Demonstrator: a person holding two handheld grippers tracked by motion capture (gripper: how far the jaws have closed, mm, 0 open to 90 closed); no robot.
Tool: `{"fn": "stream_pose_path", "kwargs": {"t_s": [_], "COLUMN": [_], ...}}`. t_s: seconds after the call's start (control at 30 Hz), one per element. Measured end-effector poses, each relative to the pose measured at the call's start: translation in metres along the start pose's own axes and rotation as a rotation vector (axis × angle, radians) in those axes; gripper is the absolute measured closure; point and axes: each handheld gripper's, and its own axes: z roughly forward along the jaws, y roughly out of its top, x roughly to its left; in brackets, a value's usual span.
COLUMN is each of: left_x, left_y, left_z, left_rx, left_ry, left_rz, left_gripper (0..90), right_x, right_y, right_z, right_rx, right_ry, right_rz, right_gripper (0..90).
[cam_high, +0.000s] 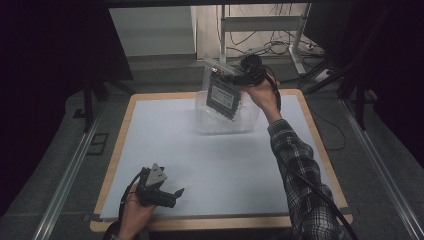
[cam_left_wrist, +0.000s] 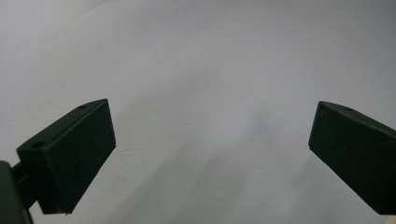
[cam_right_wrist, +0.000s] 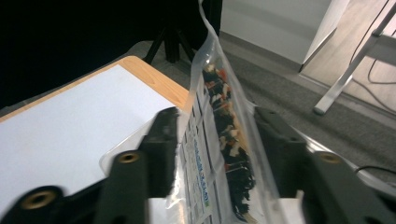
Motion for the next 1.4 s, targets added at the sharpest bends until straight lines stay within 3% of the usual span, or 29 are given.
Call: {"fn": "stream_pose_path", "kwargs": {"t_s": [0.03,0.23,0.5,0.7,0.83,1.1,1.4], "left_x": [0.000,0.000,0.001,0.005,0.008,0.006,0.007], "left_y": [0.000,0.000,-0.001,-0.001,-0.002,-0.001,-0.001], "left_z": [0.000,0.000,-0.002,-0.007,-0.007,-0.004,-0.006], "left_rx": [0.000,-0.001,-0.021,-0.086,-0.086,-0.067,-0.074], "left_ry": [0.001,0.006,0.011,-0.052,-0.070,-0.068,-0.096], "left_rz": [0.001,0.011,-0.006,-0.049,-0.073,-0.055,-0.090], "left_gripper": [0.1,0.0,0.0,0.0,0.0,0.0,0.0], "right_x": [0.000,0.000,0.002,0.002,0.002,0.006,0.013], "right_y": [0.000,0.000,0.002,0.001,-0.002,-0.006,-0.010], "right_z": [-0.001,-0.005,-0.013,-0.026,-0.031,-0.042,-0.057], "right_rx": [-0.010,-0.018,-0.010,-0.026,-0.021,-0.033,-0.044], "right_ry": [-0.002,0.000,0.004,0.012,0.018,0.034,0.047], "right_rz": [0.000,0.001,-0.046,-0.042,-0.042,-0.047,-0.063], "right_gripper": [40.9,30.0,26.2,21.7,19.4,16.5,14.7]}}
